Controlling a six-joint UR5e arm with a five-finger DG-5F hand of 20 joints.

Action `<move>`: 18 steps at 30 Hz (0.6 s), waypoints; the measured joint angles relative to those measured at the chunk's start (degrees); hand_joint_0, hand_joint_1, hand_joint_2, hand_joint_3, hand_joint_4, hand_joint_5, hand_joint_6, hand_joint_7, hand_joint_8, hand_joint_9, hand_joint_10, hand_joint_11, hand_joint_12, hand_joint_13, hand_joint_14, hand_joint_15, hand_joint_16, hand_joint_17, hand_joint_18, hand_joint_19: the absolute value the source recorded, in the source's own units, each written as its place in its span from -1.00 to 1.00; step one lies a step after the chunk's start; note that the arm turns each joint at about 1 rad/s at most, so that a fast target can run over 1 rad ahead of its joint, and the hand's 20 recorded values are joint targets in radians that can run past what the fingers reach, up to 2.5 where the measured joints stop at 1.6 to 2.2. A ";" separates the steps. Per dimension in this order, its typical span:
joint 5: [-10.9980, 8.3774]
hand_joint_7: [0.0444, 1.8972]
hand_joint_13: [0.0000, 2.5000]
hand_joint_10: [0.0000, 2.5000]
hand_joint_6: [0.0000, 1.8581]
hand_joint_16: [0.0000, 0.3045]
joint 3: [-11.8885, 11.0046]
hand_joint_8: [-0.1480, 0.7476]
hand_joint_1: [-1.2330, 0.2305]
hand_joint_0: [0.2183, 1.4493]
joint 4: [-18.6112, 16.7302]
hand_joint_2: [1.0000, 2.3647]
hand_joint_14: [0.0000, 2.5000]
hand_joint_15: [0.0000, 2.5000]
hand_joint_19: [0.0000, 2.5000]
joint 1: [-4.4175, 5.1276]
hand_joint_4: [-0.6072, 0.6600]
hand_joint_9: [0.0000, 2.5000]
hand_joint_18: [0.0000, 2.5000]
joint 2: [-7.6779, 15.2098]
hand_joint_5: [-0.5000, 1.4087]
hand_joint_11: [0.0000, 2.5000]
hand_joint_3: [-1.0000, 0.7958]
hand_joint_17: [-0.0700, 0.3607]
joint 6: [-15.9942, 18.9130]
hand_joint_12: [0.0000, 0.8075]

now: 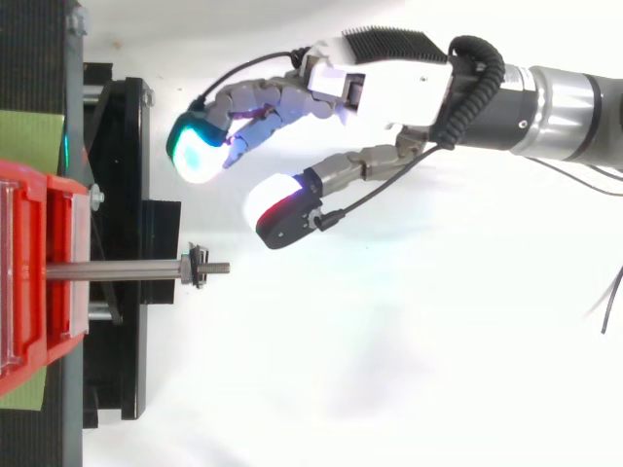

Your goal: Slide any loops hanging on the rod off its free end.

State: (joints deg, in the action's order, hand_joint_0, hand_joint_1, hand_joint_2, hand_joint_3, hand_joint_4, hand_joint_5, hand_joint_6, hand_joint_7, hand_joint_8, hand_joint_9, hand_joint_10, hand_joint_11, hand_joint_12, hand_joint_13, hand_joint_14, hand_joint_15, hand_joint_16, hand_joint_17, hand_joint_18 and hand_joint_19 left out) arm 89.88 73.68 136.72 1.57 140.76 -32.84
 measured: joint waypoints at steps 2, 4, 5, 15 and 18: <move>0.09 -0.09 -0.54 -1.00 -0.46 -0.66 -0.87 0.07 0.05 -0.48 -0.32 -0.99 -1.00 -1.00 -0.86 -0.01 0.46 -0.43 -0.53 0.86 -0.69 -0.89 -0.38 -0.14 -0.05 -0.15; 0.26 -0.09 -0.53 -1.00 -0.46 -0.66 -1.41 0.07 0.04 -0.48 -0.88 -0.99 -1.00 -1.00 -0.86 0.06 0.46 -0.43 -0.53 1.39 -0.69 -0.89 -0.39 -0.14 -0.13 -0.15; 0.42 -0.08 -0.53 -1.00 -0.46 -0.66 -1.63 0.07 0.03 -0.48 -1.29 -0.99 -1.00 -1.00 -0.86 0.10 0.46 -0.43 -0.53 1.60 -0.69 -0.89 -0.39 -0.14 -0.19 -0.16; 4.63 0.01 -0.52 -1.00 -0.46 -0.67 -1.94 0.06 -0.01 -0.47 -3.03 -0.99 -1.00 -1.00 -0.85 -0.18 0.48 -0.41 -0.52 1.87 -0.67 -0.89 -0.38 -0.15 -1.41 -0.17; 5.35 0.06 -0.51 -1.00 -0.46 -0.67 -1.95 0.07 -0.02 -0.47 -3.55 -0.99 -1.00 -1.00 -0.86 -0.18 0.48 -0.41 -0.51 1.88 -0.67 -0.87 -0.38 -0.16 -2.38 -0.17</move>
State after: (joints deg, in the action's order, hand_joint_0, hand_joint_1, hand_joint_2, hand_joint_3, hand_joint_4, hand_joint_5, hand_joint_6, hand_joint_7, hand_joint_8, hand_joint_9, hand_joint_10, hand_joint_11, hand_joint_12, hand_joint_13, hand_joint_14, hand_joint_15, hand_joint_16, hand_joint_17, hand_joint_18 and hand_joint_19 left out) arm 95.23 71.72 133.17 1.39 142.64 -35.22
